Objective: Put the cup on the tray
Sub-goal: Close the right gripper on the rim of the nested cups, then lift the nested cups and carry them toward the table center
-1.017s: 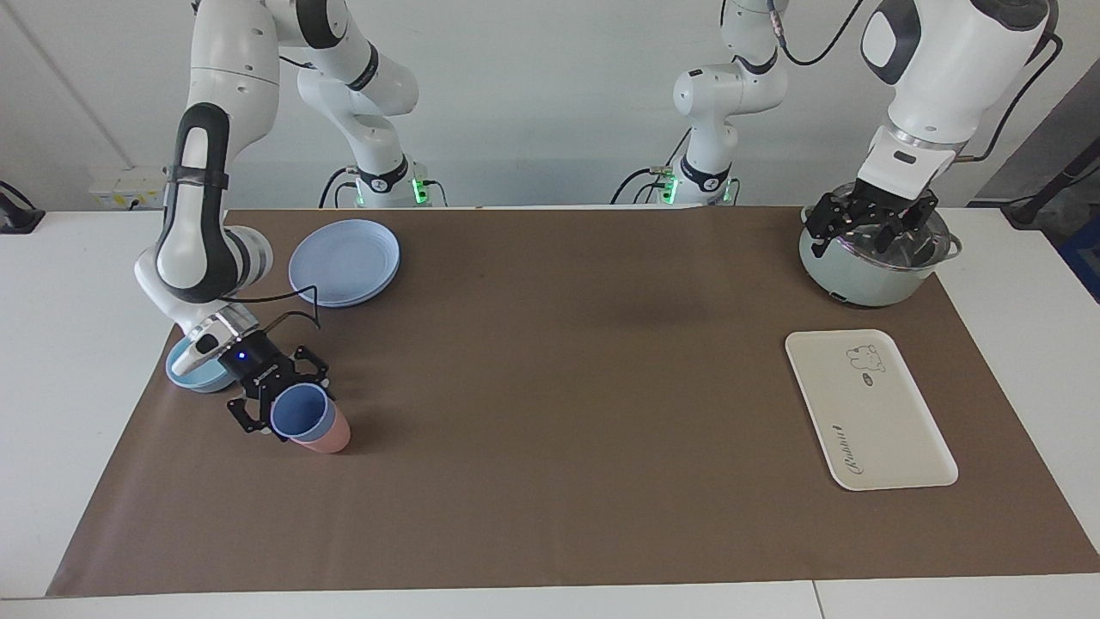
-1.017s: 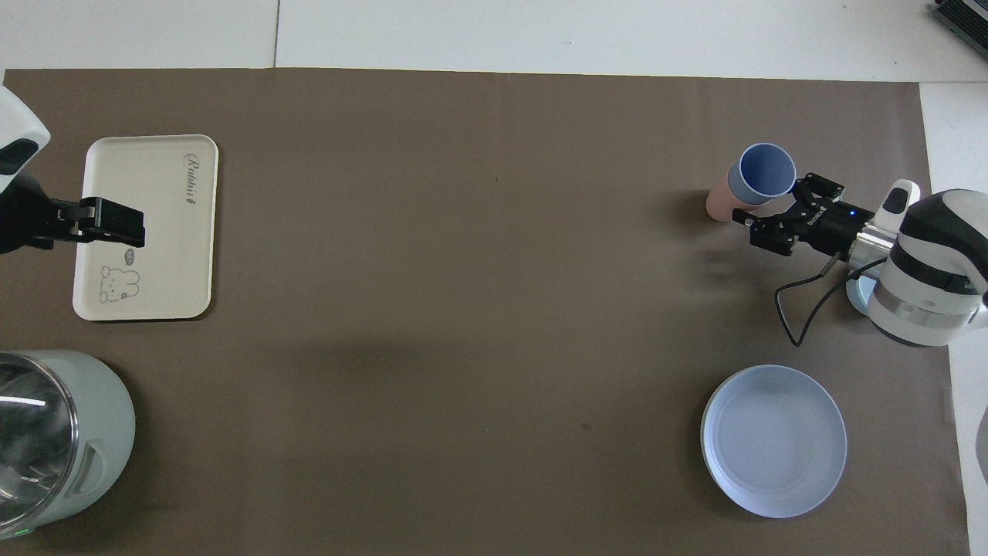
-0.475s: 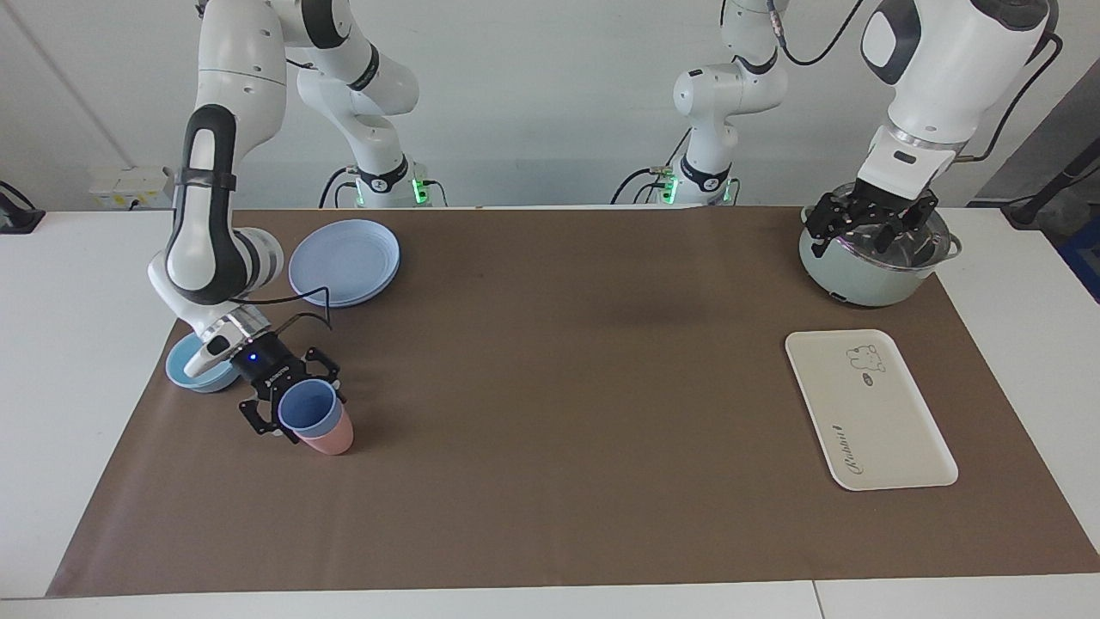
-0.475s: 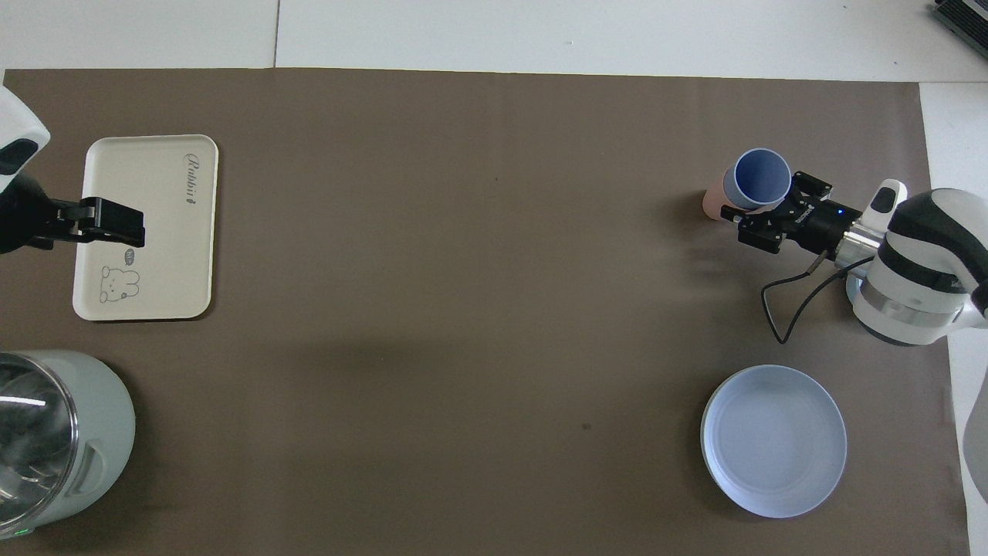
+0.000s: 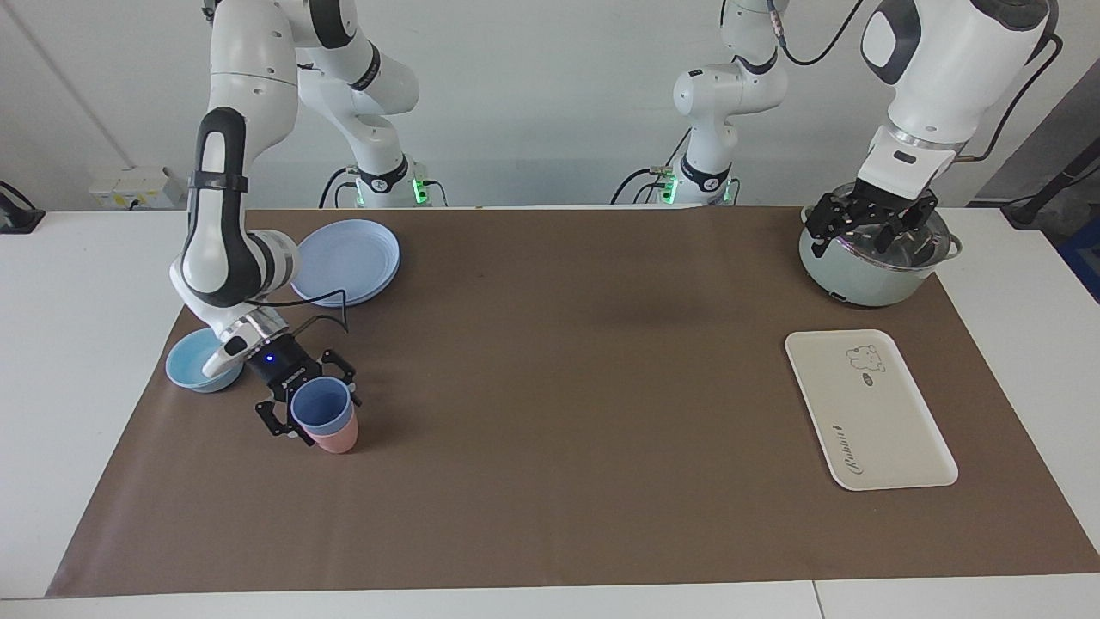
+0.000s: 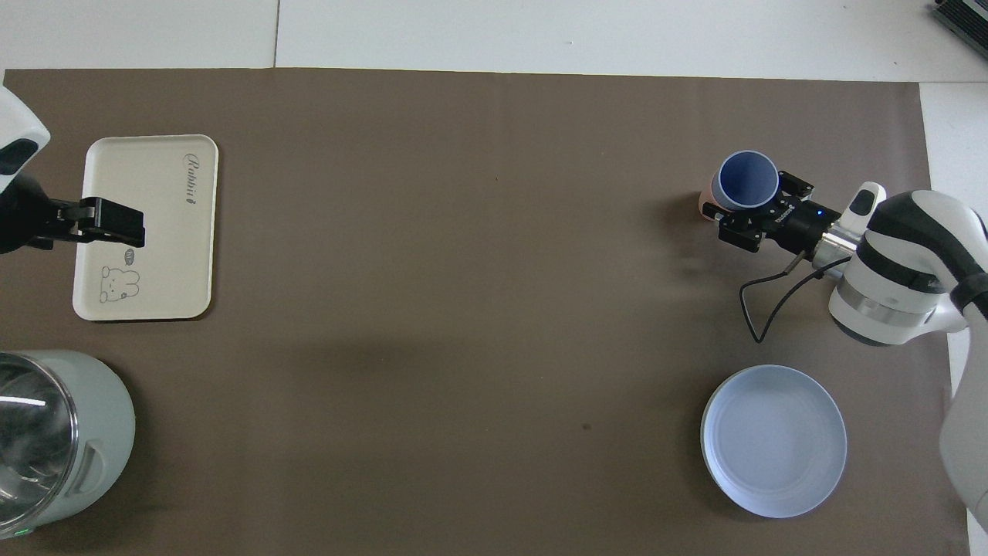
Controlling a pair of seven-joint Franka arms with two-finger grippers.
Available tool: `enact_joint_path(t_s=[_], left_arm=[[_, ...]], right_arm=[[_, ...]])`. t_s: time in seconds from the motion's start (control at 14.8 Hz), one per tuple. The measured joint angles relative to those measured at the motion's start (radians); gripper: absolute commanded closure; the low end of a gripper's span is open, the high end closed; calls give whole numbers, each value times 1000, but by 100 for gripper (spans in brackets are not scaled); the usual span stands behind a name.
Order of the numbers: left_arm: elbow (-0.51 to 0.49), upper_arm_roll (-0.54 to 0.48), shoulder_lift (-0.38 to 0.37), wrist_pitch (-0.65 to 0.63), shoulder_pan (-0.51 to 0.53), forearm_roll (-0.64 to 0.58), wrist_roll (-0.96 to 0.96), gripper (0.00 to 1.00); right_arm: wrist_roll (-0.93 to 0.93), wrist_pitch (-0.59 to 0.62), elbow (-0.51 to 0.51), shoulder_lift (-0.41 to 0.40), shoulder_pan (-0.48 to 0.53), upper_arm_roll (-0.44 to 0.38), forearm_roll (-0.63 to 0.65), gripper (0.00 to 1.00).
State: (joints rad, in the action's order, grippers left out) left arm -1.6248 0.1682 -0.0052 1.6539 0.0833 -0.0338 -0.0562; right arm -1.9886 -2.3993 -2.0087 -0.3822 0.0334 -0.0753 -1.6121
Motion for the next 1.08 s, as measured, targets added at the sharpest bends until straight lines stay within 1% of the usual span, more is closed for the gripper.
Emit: enact_joint_path(t_s=[0.14,0.34,0.47,0.54,0.61,0.75,0.88,1.08], left_arm=[[0,0,0,0,0,0,0,0],[0,0,0,0,0,0,0,0],[0,0,0,0,0,0,0,0],[0,0,0,0,0,0,0,0],[0,0,0,0,0,0,0,0],[0,0,0,0,0,0,0,0],[0,0,0,0,0,0,0,0],[0,1,0,0,0,0,0,0]], right_arm=[[-29,-15,0,0,0,-2,-3,100],[-22,-53,8,2,-1,-1,-6,100],[43,-78,28,13,-13,-1,1,100],[110,-101,40,24,-30,-1,31,100],[207,-131,51,40,-49,-1,100,100],[429,-168,69,78,-79,-1,308,100],[643,-171,91,115,-84,-1,535,100],[866,-169,117,150,-84,-2,794,100]])
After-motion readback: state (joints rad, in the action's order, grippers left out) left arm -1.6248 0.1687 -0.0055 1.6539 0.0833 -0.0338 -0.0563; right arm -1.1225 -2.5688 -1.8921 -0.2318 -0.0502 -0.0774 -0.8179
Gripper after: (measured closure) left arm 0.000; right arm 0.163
